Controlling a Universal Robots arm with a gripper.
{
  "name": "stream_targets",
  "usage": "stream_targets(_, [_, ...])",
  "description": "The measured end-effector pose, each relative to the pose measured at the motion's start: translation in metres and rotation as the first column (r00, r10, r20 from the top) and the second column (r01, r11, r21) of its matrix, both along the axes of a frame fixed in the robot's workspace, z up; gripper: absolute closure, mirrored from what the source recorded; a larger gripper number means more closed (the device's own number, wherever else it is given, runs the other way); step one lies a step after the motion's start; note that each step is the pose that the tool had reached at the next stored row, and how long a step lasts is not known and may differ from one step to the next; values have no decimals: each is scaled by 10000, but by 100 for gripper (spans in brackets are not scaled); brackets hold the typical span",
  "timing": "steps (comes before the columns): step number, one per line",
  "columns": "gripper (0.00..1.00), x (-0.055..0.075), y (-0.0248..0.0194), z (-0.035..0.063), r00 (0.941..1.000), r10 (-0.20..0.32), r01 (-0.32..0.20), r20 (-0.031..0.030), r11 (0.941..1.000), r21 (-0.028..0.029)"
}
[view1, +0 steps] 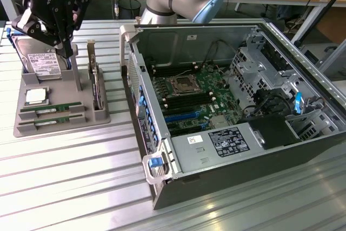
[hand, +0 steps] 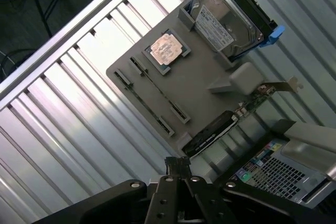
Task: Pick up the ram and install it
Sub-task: 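Pick up the ram and move it above insertion slot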
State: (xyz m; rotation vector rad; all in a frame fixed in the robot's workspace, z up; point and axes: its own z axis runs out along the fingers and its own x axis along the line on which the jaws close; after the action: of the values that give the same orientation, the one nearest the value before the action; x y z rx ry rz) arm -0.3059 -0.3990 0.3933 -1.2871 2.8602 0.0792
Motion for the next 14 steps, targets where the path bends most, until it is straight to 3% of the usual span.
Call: stream_targets(14, [89,0,0,0,9939,1099,-1099,-1,9939,0])
